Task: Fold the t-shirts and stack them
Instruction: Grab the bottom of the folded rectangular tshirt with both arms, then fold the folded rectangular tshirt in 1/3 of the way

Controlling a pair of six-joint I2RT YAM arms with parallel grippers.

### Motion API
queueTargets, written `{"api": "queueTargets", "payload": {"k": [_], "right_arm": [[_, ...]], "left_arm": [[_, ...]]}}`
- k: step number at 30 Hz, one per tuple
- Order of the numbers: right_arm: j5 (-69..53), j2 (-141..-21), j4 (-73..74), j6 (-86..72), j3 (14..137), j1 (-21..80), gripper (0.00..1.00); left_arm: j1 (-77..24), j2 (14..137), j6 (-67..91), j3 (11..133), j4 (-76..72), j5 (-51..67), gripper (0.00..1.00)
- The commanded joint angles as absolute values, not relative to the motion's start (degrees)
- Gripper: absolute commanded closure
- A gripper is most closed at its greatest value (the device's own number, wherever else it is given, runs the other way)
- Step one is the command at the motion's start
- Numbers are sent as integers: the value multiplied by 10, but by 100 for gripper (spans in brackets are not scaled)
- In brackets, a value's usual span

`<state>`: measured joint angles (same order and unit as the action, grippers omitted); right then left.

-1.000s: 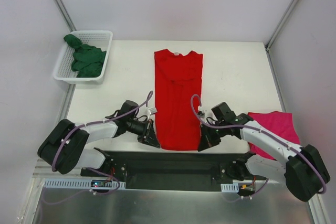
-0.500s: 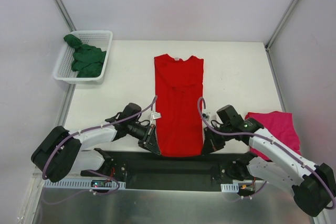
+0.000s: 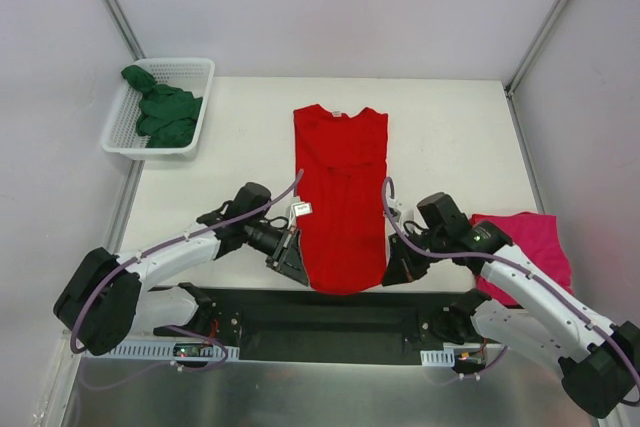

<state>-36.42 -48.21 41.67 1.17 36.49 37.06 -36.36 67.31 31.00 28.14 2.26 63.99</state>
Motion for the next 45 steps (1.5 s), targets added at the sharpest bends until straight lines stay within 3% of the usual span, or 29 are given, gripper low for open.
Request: {"api": "queueTargets", "payload": {"k": [1, 8, 45], "right_arm": [[-345, -477, 425, 26, 397, 374, 99], [-317, -482, 407, 38, 407, 370, 99], [-307, -677, 330, 149, 502, 244, 99]], "left_arm": [[-341, 664, 268, 319, 54, 661, 100], [-266, 668, 255, 328, 56, 651, 100], [-214, 768, 185, 428, 55, 621, 100]]}}
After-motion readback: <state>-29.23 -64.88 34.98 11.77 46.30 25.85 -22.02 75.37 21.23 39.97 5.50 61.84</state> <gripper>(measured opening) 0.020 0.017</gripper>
